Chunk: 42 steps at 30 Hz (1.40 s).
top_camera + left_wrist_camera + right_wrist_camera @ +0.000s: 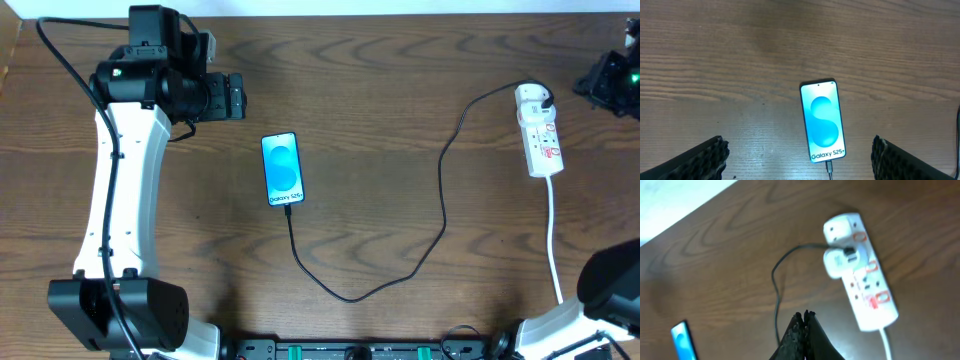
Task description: Plug charger to phone and switch on socket
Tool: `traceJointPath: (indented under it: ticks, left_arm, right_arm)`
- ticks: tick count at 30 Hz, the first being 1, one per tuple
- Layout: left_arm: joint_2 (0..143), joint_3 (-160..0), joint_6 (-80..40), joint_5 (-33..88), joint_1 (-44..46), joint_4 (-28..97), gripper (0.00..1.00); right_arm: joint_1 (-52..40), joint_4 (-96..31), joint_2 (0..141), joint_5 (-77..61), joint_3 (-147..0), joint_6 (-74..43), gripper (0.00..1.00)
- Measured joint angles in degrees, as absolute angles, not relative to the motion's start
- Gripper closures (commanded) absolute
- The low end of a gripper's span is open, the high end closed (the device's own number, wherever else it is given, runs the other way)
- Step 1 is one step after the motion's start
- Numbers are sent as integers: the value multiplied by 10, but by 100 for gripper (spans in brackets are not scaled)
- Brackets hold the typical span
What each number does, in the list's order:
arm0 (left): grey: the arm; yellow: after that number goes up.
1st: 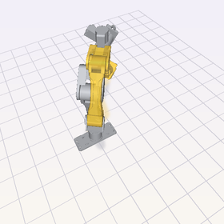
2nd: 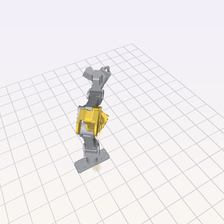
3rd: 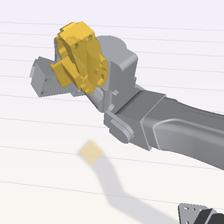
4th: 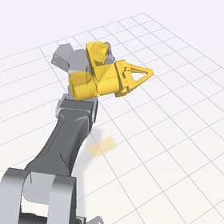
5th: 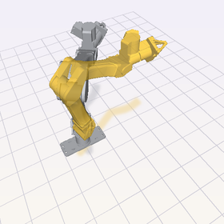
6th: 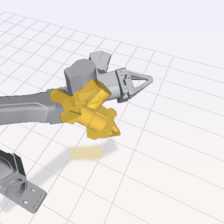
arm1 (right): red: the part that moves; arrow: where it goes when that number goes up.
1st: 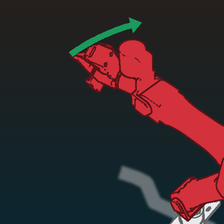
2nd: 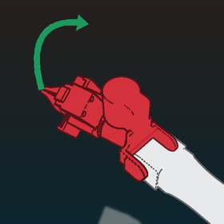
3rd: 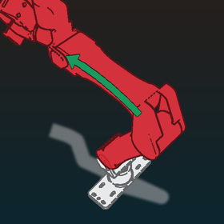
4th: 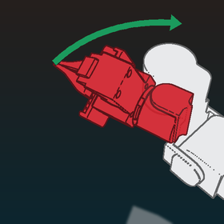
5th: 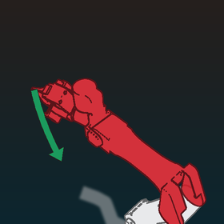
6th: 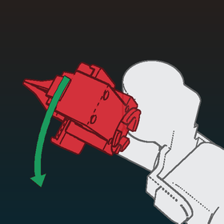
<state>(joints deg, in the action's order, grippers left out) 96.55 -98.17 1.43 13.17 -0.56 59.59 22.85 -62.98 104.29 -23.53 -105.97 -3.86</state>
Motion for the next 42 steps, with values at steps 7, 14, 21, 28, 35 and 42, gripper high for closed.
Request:
traceJointPath:
  ticks: [7,14,21,28,35,42]
  left_arm:
    - [966,-982,14,132,-6,596,7]
    - [966,-982,14,132,-6,596,7]
    - [966,-982,14,132,-6,596,7]
    - [966,-982,15,132,-6,596,7]
    - [966,-982,14,132,-6,596,7]
    - [966,-982,14,132,-6,596,7]
  right_arm:
    - [239,-612,1068,-236,-1058,-29,99]
    - [281,-612,1134,-238,-1057,-29,99]
    - [303,-596,1201,-237,-1054,-37,99]
    - [303,-571,1244,-239,-1054,-48,99]
    - [303,-553,1272,-242,-1054,-57,99]
    - [299,-535,1277,-246,-1053,-58,99]
